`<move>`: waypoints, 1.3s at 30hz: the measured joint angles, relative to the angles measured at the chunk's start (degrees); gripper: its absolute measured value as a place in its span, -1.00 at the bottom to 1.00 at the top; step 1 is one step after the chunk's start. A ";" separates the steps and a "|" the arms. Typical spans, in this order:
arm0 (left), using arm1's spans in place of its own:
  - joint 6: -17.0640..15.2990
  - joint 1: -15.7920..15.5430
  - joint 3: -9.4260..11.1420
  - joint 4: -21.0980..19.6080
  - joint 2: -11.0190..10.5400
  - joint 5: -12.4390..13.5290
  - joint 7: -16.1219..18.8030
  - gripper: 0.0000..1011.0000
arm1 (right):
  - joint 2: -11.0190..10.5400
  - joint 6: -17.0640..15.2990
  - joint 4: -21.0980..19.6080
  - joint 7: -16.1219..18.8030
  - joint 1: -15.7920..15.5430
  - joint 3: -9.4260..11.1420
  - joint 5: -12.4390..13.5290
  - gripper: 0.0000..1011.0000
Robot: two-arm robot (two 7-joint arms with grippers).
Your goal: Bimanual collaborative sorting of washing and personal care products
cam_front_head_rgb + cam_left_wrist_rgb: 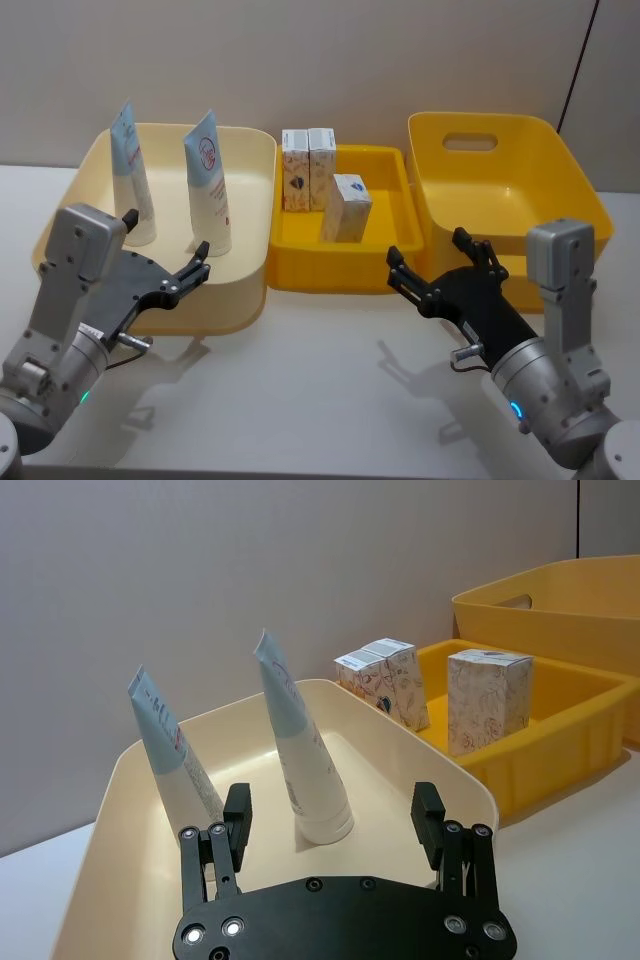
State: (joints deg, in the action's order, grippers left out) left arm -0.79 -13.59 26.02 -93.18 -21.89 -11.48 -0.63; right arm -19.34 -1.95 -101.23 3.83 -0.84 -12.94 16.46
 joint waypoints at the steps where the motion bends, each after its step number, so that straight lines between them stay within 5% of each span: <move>1: 0.00 0.00 0.00 0.00 0.00 0.00 0.00 0.98 | 0.00 0.00 0.00 0.00 0.00 0.00 0.00 0.99; 39: 0.00 0.00 0.00 0.00 0.00 0.00 0.00 0.98 | 0.00 0.00 0.00 -0.01 0.00 0.00 0.00 0.99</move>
State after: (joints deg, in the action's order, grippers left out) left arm -0.79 -13.59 26.02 -93.17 -21.89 -11.48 -0.63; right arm -19.34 -1.95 -101.23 3.82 -0.84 -12.94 16.46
